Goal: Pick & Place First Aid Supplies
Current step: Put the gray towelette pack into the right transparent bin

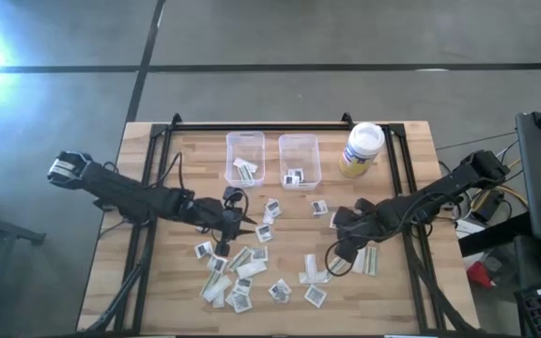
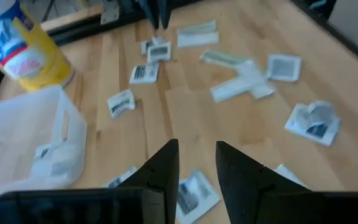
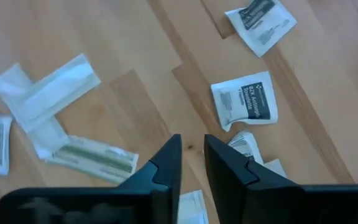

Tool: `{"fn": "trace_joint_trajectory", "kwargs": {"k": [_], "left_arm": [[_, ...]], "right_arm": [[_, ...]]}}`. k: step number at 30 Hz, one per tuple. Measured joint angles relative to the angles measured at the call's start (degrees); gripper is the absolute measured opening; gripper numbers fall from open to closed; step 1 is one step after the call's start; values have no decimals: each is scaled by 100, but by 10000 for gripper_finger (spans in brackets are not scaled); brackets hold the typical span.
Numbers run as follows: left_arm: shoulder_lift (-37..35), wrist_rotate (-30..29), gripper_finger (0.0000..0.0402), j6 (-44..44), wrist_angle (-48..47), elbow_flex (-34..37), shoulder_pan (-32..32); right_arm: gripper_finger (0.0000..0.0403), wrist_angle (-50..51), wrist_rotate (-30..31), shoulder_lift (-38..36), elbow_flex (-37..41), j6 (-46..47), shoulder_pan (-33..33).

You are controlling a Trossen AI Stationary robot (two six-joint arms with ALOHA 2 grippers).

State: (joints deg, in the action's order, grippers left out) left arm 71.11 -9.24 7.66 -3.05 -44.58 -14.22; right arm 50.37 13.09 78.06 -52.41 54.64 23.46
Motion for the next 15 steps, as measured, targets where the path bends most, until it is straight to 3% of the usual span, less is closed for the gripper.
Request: {"fn": "trace_joint_trajectory", "kwargs": {"k": [9, 15], "left_arm": [[-2, -128, 101, 43, 410, 278, 2], [-5, -282, 101, 268, 402, 286, 7]], "right_arm": [[127, 43, 7, 0, 188, 335, -759], [148, 27, -627, -4, 596, 232, -1289]]}}
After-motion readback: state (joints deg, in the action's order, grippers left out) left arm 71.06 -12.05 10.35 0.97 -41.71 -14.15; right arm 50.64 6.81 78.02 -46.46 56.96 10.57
